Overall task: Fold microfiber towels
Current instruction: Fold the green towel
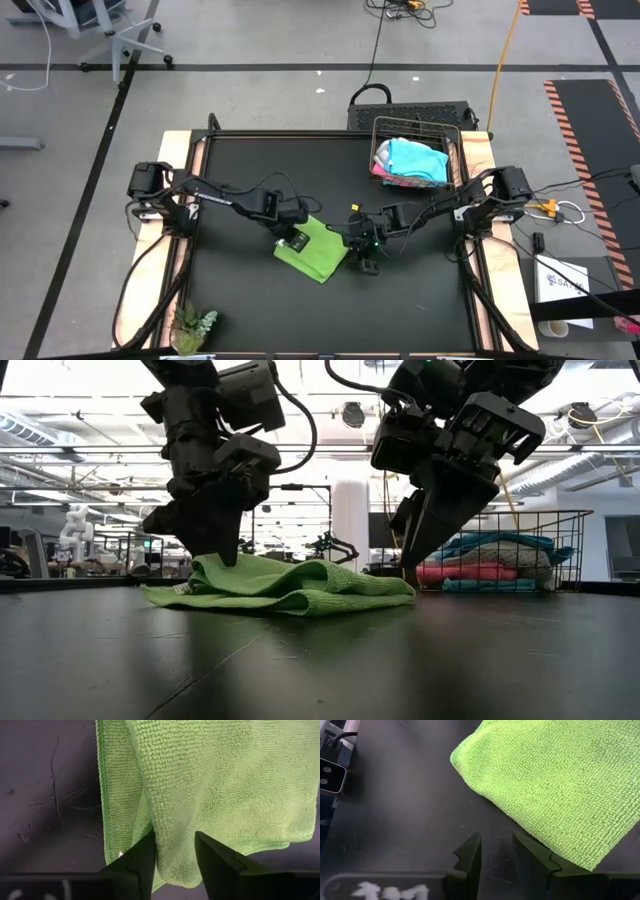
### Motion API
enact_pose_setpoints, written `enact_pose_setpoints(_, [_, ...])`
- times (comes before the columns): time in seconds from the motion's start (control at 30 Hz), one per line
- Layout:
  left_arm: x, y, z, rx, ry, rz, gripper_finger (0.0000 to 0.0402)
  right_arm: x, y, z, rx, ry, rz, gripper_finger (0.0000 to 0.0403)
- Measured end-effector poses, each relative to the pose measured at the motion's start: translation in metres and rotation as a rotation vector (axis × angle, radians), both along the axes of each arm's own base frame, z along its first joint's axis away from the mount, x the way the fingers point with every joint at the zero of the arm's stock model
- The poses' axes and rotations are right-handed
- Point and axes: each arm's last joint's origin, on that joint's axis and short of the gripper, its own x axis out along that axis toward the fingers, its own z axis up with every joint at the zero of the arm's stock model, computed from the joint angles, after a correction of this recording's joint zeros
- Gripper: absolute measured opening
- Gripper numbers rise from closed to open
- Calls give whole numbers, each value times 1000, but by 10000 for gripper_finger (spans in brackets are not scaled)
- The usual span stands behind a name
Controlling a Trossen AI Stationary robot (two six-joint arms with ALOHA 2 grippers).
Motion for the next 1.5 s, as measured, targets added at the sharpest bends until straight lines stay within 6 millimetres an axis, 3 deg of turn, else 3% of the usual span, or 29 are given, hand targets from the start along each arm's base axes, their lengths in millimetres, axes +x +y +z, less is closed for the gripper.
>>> enact_pose_setpoints(0.3, [-16, -11, 6, -23, 116, -13, 161, 5, -2, 4, -28, -75, -8, 100])
enact_pose_setpoints(0.47, [-19, -16, 16, 38, 72, 31, 161, 11, -7, 4, -31, -122, -19, 79])
enact_pose_setpoints(0.67, [-24, -13, 34, 112, 0, 102, 161, 18, -4, -21, -27, -87, -15, 6])
enact_pose_setpoints(0.83, [-20, -8, 48, 193, -126, 175, 161, 21, -3, -39, -5, -38, -36, 3])
enact_pose_setpoints(1.0, [-15, -8, 52, 196, -194, 187, 161, 7, -7, -44, -67, 106, 25, 1])
enact_pose_setpoints(1.2, [-10, -11, 55, 187, -261, 208, 161, -14, -20, -24, -134, 196, 89, 1])
enact_pose_setpoints(1.33, [-1, -12, 61, 222, -375, 211, 161, -19, -28, -2, -149, 130, 71, 0])
enact_pose_setpoints(1.5, [20, -13, 53, 231, -501, 194, 161, -20, -26, 22, -127, 25, 42, 0])
